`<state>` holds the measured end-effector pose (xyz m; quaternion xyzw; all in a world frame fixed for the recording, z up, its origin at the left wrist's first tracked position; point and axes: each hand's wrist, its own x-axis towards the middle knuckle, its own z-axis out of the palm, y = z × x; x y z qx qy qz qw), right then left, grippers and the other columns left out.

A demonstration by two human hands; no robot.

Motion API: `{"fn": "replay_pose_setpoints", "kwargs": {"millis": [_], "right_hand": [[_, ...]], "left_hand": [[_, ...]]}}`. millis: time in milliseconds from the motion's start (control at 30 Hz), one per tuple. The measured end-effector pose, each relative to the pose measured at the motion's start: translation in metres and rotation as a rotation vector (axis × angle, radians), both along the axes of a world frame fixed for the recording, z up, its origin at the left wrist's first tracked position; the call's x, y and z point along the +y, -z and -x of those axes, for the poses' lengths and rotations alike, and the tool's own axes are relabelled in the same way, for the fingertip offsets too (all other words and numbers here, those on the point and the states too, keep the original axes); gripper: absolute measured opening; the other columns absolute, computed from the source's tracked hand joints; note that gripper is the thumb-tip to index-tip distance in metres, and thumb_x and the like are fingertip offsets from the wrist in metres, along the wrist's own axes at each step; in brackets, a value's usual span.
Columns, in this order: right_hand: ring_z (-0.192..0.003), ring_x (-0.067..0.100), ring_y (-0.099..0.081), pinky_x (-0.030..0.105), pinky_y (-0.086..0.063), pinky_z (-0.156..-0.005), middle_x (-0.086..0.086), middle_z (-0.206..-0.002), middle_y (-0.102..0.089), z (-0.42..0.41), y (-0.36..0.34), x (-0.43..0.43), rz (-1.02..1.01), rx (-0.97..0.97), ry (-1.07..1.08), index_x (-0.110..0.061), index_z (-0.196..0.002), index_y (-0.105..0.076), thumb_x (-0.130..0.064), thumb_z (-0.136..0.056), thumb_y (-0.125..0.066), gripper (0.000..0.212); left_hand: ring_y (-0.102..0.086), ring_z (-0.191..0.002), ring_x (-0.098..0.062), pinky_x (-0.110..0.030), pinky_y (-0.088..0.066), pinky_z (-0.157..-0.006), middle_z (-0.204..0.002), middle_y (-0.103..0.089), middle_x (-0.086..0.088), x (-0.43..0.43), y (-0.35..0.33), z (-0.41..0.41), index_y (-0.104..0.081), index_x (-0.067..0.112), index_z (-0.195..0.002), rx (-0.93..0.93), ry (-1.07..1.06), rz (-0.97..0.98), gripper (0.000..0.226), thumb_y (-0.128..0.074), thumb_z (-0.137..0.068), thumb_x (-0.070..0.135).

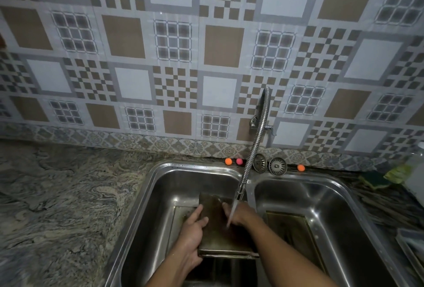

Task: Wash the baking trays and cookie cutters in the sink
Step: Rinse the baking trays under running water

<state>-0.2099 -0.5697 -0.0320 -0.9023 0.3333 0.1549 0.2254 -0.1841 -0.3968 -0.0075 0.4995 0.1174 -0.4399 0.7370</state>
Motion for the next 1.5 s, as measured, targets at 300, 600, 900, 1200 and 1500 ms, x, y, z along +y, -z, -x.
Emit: {"fn": "replay_pose_setpoints", "kwargs": {"millis": [300, 600, 900, 1200, 1500], "right_hand": [[-0.138, 0.030, -0.037, 0.045, -0.027, -0.116, 0.010, -0.151, -0.040, -0.004, -0.013, 0.022, -0.141, -0.173, 0.078, -0.025, -0.144, -0.039, -0.052, -0.096, -0.035, 0.056], [-0.146, -0.003, 0.001, 0.033, -0.001, -0.120, -0.024, -0.159, -0.010, 0.059, -0.027, 0.058, -0.098, -0.393, -0.396, -0.040, -0.152, -0.018, -0.056, -0.100, -0.015, 0.055], [-0.150, 0.013, -0.007, 0.046, -0.002, -0.122, -0.006, -0.163, -0.014, 0.035, -0.037, 0.052, -0.091, -0.318, -0.201, -0.028, -0.155, -0.016, -0.031, -0.102, -0.024, 0.054], [-0.125, 0.016, -0.054, 0.038, -0.042, -0.108, -0.001, -0.138, -0.057, 0.085, -0.016, -0.007, -0.415, -0.409, 0.269, -0.023, -0.140, -0.048, -0.047, -0.096, -0.050, 0.050], [-0.099, 0.034, -0.070, 0.046, -0.057, -0.083, 0.017, -0.107, -0.072, 0.073, -0.017, 0.029, -1.036, -0.770, 0.612, -0.013, -0.122, -0.058, -0.001, -0.098, -0.045, 0.031]], "left_hand": [[-0.069, -0.101, -0.038, -0.048, -0.060, -0.072, -0.118, -0.067, -0.020, -0.006, -0.001, -0.001, -0.055, 0.028, -0.133, -0.006, -0.107, 0.058, 0.034, -0.037, -0.107, 0.018], [-0.060, -0.116, -0.031, -0.045, -0.053, -0.091, -0.134, -0.059, -0.010, -0.025, -0.003, -0.010, -0.054, 0.029, -0.137, -0.171, -0.231, -0.071, 0.035, -0.044, -0.104, 0.023], [-0.063, -0.113, -0.028, -0.041, -0.050, -0.097, -0.128, -0.064, -0.015, -0.050, 0.001, 0.012, -0.051, 0.026, -0.139, -0.145, -0.131, 0.021, 0.038, -0.035, -0.107, 0.017], [-0.068, -0.104, -0.029, -0.053, -0.059, -0.080, -0.128, -0.064, -0.009, -0.027, 0.009, -0.010, -0.048, 0.034, -0.141, -0.206, -0.136, -0.051, 0.060, -0.059, -0.093, -0.001], [-0.047, -0.132, -0.022, -0.039, -0.039, -0.113, -0.146, -0.045, -0.002, -0.025, 0.027, -0.023, -0.055, 0.038, -0.130, -0.790, 0.274, -0.562, 0.057, -0.079, -0.080, 0.023]]}}
